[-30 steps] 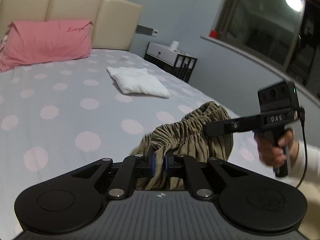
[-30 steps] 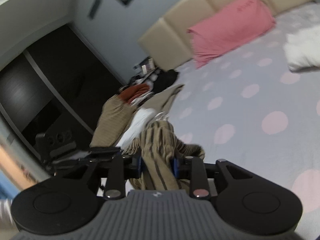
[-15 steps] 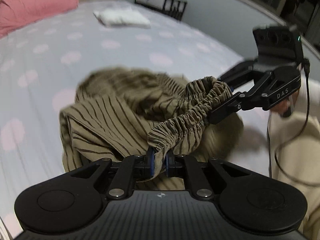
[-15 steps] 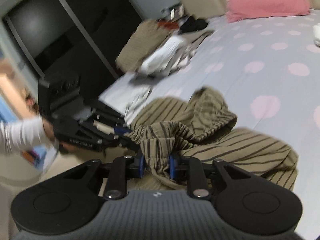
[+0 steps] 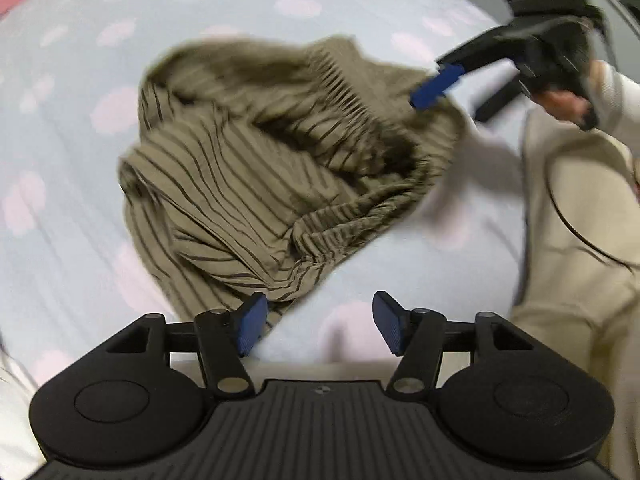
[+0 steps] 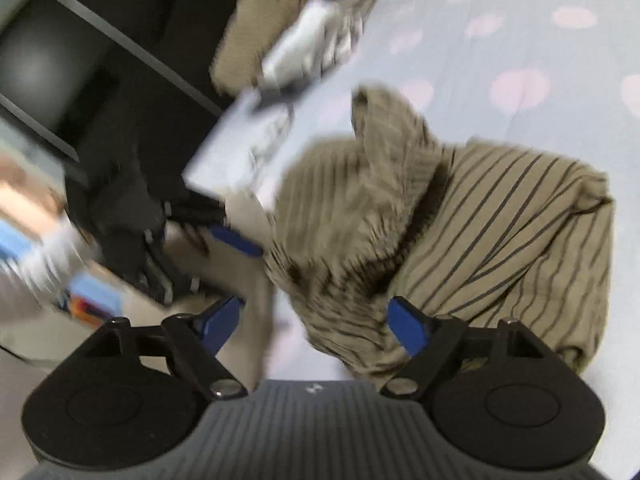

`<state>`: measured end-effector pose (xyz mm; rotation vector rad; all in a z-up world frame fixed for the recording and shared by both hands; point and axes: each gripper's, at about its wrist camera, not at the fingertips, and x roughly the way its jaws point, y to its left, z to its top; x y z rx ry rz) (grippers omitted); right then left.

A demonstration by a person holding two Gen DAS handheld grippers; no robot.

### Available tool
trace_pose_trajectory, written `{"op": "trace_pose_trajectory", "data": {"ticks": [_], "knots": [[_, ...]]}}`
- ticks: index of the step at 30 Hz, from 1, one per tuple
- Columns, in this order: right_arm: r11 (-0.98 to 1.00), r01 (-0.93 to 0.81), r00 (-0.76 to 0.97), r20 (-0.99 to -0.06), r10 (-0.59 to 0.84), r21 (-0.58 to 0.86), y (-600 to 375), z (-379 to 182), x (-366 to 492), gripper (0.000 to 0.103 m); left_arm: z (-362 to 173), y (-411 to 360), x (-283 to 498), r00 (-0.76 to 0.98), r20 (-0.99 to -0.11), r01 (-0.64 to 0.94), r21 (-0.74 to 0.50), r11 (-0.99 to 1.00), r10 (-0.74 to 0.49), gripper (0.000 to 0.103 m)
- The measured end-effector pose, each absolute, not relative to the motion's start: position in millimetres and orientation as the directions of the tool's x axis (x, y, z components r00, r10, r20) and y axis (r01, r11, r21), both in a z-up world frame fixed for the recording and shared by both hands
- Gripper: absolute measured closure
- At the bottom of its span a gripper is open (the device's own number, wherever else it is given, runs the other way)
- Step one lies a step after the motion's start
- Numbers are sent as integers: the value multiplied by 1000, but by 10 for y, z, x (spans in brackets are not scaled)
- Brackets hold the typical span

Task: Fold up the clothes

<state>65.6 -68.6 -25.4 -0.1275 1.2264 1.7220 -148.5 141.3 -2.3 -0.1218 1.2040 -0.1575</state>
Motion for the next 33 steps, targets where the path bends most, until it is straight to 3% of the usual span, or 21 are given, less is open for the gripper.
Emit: {"op": "trace_pose_trajectory", "data": {"ticks": [3,7,9,12,13,17,19,23,25,27,28,29,33], "knots": [[82,-719,-412,-518,749,690,-912,-116,777,18,308,1545,-1398,407,-906,51,-105,993,-117,43],[201,-707,-266,-518,813,679,-1000,-138,660,19,579,1628,-895,494,-870,71,30,997,-9,42],[236,-716,-210,-526,824,657,-977,-187,564,20,586,1476,-643,516,-856,287,142,947,-28,42],[319,-744,-88,-558,825,588,-1031,-233,359,25,484,1213,-443,553,-832,613,371,697,-44,42],[343,-749,-51,-567,822,567,-1044,-252,292,25,426,1161,-357,533,-844,683,388,620,-59,42],[362,-737,-58,-587,808,571,-984,-428,98,27,152,1043,69,330,-937,868,253,427,-116,45],[371,-732,-60,-597,800,571,-956,-513,6,30,-40,967,241,251,-965,907,206,368,-78,47],[404,-726,-35,-617,786,556,-977,-580,10,34,-372,871,499,234,-972,923,234,306,36,48],[414,-718,-26,-616,787,560,-983,-600,16,43,-477,847,580,187,-981,931,194,311,51,49],[413,-729,-15,-615,788,546,-975,-608,2,54,-562,825,634,130,-990,939,141,313,55,61],[412,-740,-7,-619,785,532,-975,-607,-7,68,-583,819,638,100,-994,945,111,307,50,78],[412,-750,1,-623,782,517,-975,-605,-16,74,-595,817,637,73,-996,948,83,307,45,92],[415,-775,17,-641,768,477,-954,-592,-9,83,-496,875,540,76,-997,946,71,316,-1,99]]}}
